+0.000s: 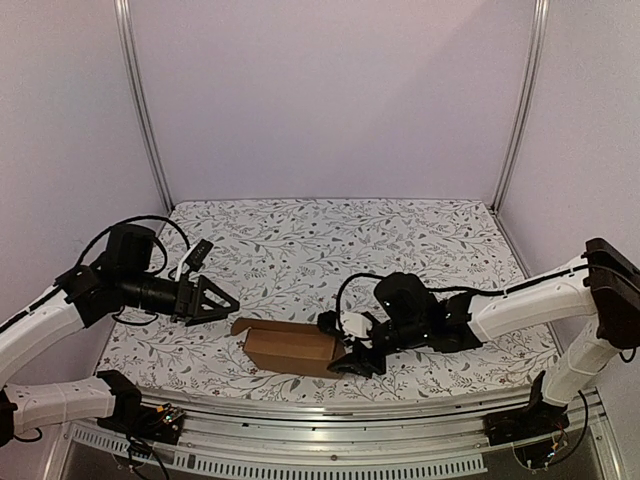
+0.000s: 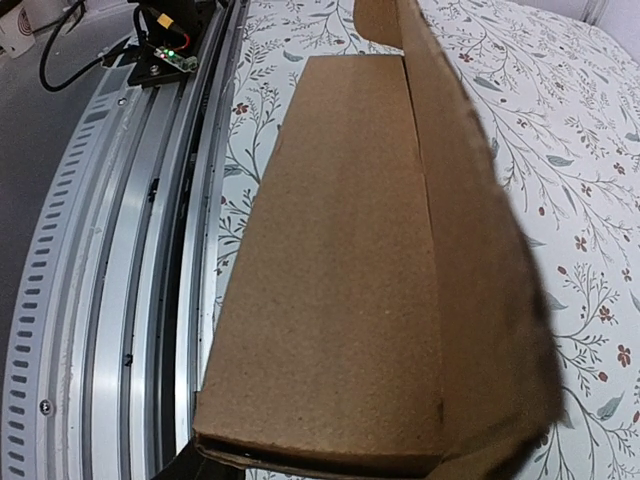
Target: Fold the paper box
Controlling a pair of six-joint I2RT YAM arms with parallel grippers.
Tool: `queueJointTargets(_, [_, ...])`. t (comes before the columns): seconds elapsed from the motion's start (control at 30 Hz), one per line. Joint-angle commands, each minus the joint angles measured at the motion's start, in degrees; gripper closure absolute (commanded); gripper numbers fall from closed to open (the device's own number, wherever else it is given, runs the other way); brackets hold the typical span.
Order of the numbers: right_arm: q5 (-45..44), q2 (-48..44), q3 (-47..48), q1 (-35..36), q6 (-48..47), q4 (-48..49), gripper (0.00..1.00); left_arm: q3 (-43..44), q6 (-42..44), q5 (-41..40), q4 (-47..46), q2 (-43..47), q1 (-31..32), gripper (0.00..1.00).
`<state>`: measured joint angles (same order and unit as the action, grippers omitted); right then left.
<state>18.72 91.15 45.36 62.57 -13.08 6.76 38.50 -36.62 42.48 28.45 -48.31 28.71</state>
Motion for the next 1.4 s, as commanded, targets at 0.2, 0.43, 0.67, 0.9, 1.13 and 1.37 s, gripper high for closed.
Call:
queueJointTargets(0.2, [-3.9, 6.2, -1.0, -0.3, -0.9, 7.9, 0.41, 0.6, 1.1, -3.3, 2.1, 0.4, -0.2, 0.20])
queueJointTargets(0.43, [-5.8, 7.3, -1.4, -0.3, -0.8, 9.0, 0.28, 0.8, 0.5, -3.4, 1.3, -0.9, -0.1, 0.20])
queueJointTargets(0.67, [-8.4, 6.9, -3.0, -0.3, -0.3, 11.6, 0.17, 1.1, 0.3, -3.7, 1.2, -1.2, 0.1, 0.20])
queueJointTargets(0.9, [-11.0, 3.8, -5.0, -0.3, 0.3, 12.5, 0.01, 2.0, 1.0, -4.5, 2.1, -1.1, 0.1, 0.20])
queueJointTargets(1.13, [-11.6, -6.3, -9.2, -0.3, 2.8, 9.5, 0.01, 3.9, 2.8, -5.4, 4.4, -1.0, 0.1, 0.20])
queueJointTargets(1.37, [-19.9, -26.3, -12.9, -0.3, 6.9, -3.1, 0.01, 5.7, 4.5, -7.2, 6.4, -0.7, 0.0, 0.20])
